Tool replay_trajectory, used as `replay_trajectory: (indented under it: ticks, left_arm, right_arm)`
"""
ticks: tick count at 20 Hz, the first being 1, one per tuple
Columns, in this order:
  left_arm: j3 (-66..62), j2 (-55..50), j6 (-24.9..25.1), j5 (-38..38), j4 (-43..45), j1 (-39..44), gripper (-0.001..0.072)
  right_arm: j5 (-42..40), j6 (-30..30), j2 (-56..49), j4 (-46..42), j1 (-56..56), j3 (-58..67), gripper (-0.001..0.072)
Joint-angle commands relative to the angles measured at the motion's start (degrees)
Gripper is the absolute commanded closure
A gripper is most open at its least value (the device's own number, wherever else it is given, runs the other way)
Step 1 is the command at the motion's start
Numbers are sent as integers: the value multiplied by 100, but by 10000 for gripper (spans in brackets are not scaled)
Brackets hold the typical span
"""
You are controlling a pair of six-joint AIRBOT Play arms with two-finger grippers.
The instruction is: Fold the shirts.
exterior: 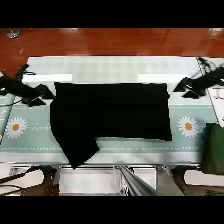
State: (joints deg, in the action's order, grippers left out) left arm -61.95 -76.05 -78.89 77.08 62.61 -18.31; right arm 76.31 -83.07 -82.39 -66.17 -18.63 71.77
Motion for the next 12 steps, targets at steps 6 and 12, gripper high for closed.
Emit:
replay_trajectory:
  ticks: [6, 12]
  left_arm:
    - [3331, 2116, -260, -629, -437, -1182, 5]
    - [4162, 2138, -258, -879, -494, -914, 5]
  right_arm:
    - [-1305, 540, 3519, 1515, -595, -4197, 88]
    - [-1038, 780, 4017, 2133, -595, -4697, 89]
